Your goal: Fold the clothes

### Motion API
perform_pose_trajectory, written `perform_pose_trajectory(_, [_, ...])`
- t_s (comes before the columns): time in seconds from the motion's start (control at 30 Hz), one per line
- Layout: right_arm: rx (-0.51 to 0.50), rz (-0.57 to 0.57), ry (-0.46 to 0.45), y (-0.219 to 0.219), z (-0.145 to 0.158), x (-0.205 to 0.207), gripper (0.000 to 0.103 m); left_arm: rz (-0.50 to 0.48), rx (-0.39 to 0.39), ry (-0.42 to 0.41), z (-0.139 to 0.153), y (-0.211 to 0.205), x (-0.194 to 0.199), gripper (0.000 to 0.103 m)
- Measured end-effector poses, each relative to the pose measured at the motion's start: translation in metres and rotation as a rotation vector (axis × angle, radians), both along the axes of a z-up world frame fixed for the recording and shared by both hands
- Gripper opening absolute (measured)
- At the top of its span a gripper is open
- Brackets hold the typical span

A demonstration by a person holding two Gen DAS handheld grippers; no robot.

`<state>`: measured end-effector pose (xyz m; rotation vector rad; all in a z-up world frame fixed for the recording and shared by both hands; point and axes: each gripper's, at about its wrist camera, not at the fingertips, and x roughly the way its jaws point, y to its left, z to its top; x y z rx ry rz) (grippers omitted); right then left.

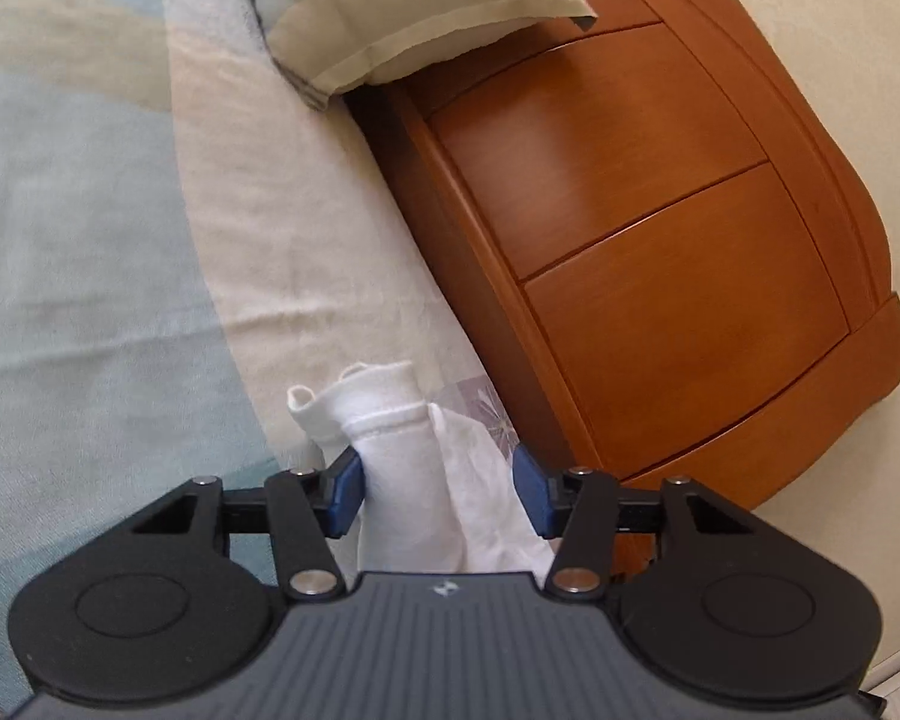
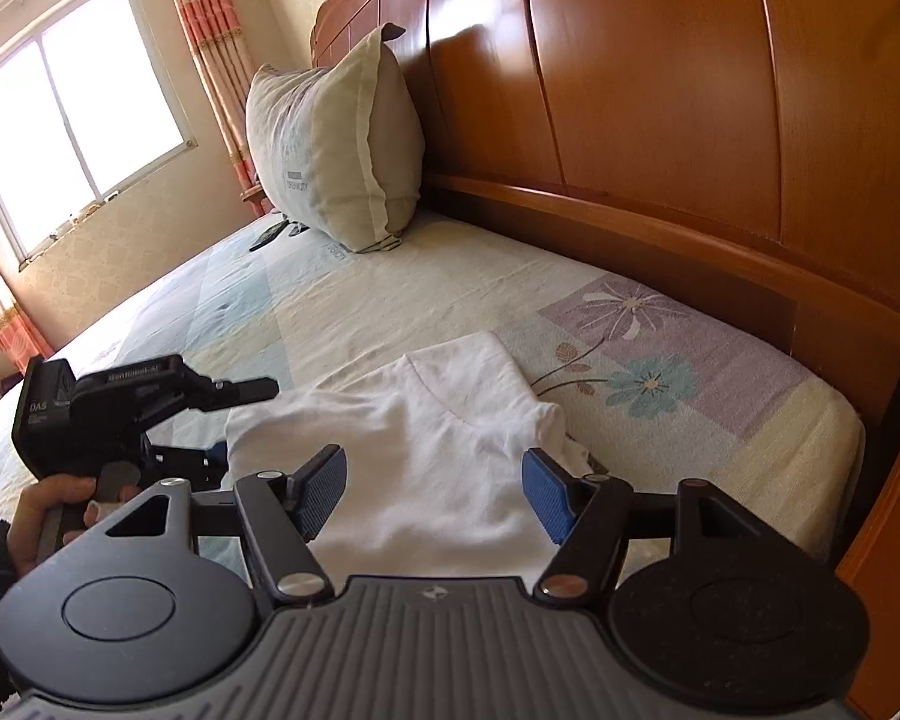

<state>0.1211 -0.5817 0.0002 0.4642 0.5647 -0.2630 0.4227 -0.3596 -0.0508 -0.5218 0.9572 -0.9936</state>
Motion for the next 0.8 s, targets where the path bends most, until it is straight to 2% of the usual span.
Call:
perform_pose_trajectory(0.1, [-0.03,0.043,0.053,0.02,-0.019,0.007,0.078,0.019,0.141,-0.234,0.027,-0.007,-0.016,0.053])
perform_pose_trajectory(0.17, [-0.046,0.05,0.106,0.031,-0.038,0.013,0.081,-0.067,0.162,-0.323,0.035,-0.016,-0.033,0.053])
perform_pose_trajectory(0.23, [-0.057,0.033,0.162,0.037,-0.056,0.015,0.081,-0.178,0.164,-0.389,0.04,-0.024,-0.052,0.057])
perform_pose_trajectory(0.33, [-0.069,0.03,0.154,0.042,-0.057,0.011,0.083,-0.332,0.174,-0.4,0.021,-0.039,-0.072,0.058])
perform_pose_trajectory(0.4, [-0.069,0.017,0.068,0.036,-0.044,0.008,0.083,-0.388,0.235,-0.402,0.003,-0.052,-0.083,0.059])
perform_pose_trajectory(0.5, [-0.108,-0.016,-0.006,0.018,-0.032,0.018,0.089,-0.4,0.313,-0.389,-0.017,-0.055,-0.092,0.058])
perform_pose_trajectory(0.53, [-0.128,-0.026,-0.018,0.013,-0.032,0.022,0.089,-0.401,0.306,-0.396,-0.014,-0.052,-0.095,0.059])
perform_pose_trajectory(0.63, [-0.137,-0.056,0.043,-0.019,-0.056,0.046,0.087,-0.406,0.327,-0.407,-0.002,-0.046,-0.091,0.059])
perform_pose_trajectory(0.67, [-0.125,-0.064,0.066,-0.028,-0.064,0.05,0.08,-0.397,0.336,-0.423,0.004,-0.041,-0.089,0.06])
perform_pose_trajectory(0.7, [-0.12,-0.075,0.075,-0.033,-0.066,0.05,0.076,-0.385,0.349,-0.446,0.009,-0.032,-0.087,0.063])
perform_pose_trajectory(0.73, [-0.117,-0.082,0.077,-0.032,-0.061,0.049,0.075,-0.372,0.363,-0.468,0.014,-0.024,-0.085,0.071])
perform_pose_trajectory(0.8, [-0.138,-0.102,0.077,-0.024,-0.045,0.043,0.077,-0.348,0.401,-0.481,0.016,-0.007,-0.084,0.076])
